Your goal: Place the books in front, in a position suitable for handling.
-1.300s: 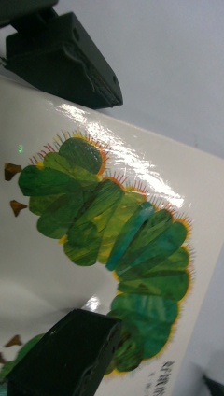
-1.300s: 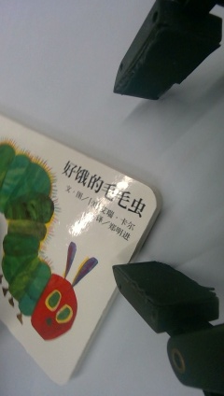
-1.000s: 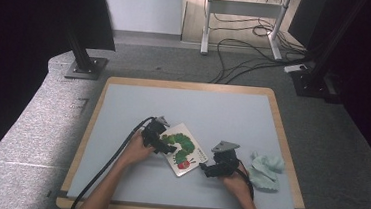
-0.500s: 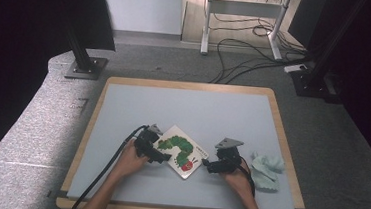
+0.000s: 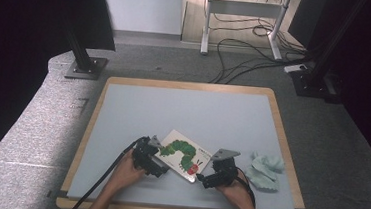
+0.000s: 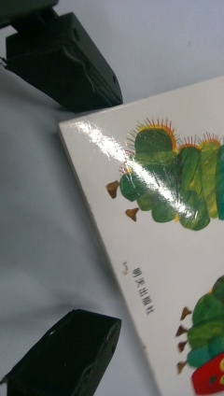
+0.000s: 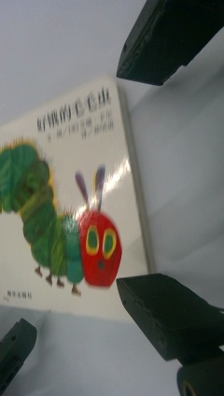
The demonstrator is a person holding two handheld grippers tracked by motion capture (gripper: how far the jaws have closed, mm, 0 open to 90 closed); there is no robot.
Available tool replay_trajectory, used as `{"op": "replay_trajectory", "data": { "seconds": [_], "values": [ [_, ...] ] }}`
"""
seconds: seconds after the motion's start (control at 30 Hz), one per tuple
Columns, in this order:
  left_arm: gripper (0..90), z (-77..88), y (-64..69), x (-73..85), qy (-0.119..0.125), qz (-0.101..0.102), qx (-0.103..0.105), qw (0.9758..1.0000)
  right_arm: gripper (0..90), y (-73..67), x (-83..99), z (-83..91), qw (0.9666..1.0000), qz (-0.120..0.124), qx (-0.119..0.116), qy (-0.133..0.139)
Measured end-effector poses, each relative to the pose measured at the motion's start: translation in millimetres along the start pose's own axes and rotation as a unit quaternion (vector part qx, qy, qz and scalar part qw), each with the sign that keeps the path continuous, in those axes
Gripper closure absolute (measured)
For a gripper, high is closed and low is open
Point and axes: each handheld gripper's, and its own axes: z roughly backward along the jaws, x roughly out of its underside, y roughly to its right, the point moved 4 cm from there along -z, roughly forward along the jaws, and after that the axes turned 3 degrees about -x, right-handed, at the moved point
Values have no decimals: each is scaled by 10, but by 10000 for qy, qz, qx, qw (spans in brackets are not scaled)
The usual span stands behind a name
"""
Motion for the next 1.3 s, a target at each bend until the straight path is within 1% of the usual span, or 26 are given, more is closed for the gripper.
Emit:
{"op": "replay_trajectory", "data": {
  "seconds": [0.03,0.1,0.17,0.23,0.27,0.33,0.37,0.4,0.43,0.47,0.53,0.6,0.7,0.83,0.93,1.07,1.13,1.17,1.2,1.23,1.27,1.3],
  "values": [
    [0,4,15,10,15,-2,-4,10000,3,-51,10,-8,10000,27,-44,-32],
    [0,15,50,32,27,-23,9,10000,0,-98,15,-5,10000,39,-48,-44],
    [0,26,96,48,57,-19,82,9999,0,-139,17,3,10000,27,-49,-41],
    [0,35,139,63,40,-73,88,9999,0,-176,23,4,10000,44,-44,-45],
    [0,41,166,70,16,-111,107,9999,0,-188,27,2,10000,39,-23,-48],
    [0,53,164,75,-33,-186,154,9997,0,-224,52,-23,9996,157,102,-215],
    [0,62,146,78,-34,-216,214,9995,0,-233,62,-35,9994,180,126,-256],
    [9,76,119,79,-30,-206,304,9993,0,-241,71,-43,9992,244,182,-264],
    [16,87,92,80,-32,-195,342,9992,0,-246,74,-40,9991,251,207,-256],
    [16,105,38,85,-29,-190,287,9994,0,-246,78,-35,9992,227,211,-251],
    [16,131,-53,95,-15,-268,87,9996,0,-235,84,-28,9992,245,210,-237],
    [13,149,-143,110,-18,-228,10,9997,0,-223,87,-26,9992,252,224,-219],
    [10,162,-268,133,51,-170,0,9998,0,-155,92,-5,9991,225,261,-240],
    [7,155,-352,142,156,-155,54,9997,0,24,109,41,9988,108,433,-200],
    [7,134,-411,141,248,-171,-60,9995,0,184,115,67,9982,-30,577,-149],
    [7,86,-486,133,429,-65,-143,9990,0,346,104,72,9977,-140,652,-108],
    [7,46,-507,120,582,-75,-172,9981,0,427,88,64,9976,-171,658,-99],
    [7,25,-503,113,634,-114,-184,9978,0,451,79,60,9977,-165,644,-106],
    [7,5,-497,108,669,-162,-208,9974,0,465,68,51,9984,-130,544,-101],
    [8,-16,-487,102,627,-238,-245,9975,0,472,62,42,9988,-90,469,-105],
    [0,-19,-477,90,675,-256,-265,9970,0,480,53,32,9990,-52,423,-129],
    [13,-21,-475,87,687,-280,-252,9969,0,484,33,23,9995,-50,299,-108]
  ]
}}
